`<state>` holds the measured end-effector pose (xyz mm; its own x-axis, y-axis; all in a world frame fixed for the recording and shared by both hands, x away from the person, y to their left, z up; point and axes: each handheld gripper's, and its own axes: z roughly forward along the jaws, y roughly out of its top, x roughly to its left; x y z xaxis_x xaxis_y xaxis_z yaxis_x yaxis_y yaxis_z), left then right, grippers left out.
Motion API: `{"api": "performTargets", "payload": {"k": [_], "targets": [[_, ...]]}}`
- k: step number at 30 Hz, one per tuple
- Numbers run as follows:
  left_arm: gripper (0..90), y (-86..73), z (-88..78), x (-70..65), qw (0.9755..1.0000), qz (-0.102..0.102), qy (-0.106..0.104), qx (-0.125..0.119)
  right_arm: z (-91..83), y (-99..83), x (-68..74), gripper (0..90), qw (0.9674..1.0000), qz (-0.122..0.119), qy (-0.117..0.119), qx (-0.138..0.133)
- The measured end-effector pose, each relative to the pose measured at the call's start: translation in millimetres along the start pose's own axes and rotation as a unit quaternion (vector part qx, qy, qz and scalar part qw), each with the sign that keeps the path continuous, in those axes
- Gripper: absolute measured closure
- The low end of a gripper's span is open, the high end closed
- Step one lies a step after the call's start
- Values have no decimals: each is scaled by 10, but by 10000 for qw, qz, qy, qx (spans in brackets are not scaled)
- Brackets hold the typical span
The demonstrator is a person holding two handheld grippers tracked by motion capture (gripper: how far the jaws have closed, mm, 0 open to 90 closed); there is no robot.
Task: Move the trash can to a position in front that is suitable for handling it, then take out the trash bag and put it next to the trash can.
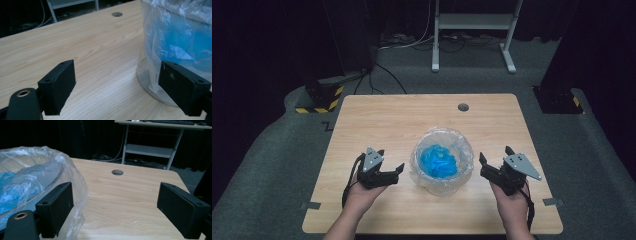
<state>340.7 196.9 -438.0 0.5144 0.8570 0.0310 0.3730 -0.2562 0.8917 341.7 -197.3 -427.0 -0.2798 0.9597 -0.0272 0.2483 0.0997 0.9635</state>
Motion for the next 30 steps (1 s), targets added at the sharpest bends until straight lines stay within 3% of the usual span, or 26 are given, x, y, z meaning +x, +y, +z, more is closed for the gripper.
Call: {"api": "performTargets", "payload": {"k": [8, 11, 15, 22, 25, 27, 30], "targets": [[105, 55, -49, -21, 9996, -126, -53, -239, -43, 68, 16, 136, 9996, 7, 22, -287], [113, 136, -108, -72, 9982, -211, -149, -546, -71, 108, 51, 135, 9994, -19, 57, -350], [114, 186, -143, -134, 9970, -230, -186, -722, -96, 149, 107, 135, 9989, -18, 143, -448], [100, 295, -111, -316, 9965, -340, -394, -653, -96, 179, 255, 137, 9984, -40, 314, -458], [160, 356, -52, -386, 9953, -480, -549, -639, -81, 187, 325, 151, 9967, -83, 672, -457], [231, 384, -25, -405, 9943, -598, -620, -628, -81, 209, 361, 215, 9964, -107, 718, -445], [280, 399, 4, -426, 9941, -667, -569, -640, -79, 225, 391, 286, 9963, -143, 734, -422]]}}
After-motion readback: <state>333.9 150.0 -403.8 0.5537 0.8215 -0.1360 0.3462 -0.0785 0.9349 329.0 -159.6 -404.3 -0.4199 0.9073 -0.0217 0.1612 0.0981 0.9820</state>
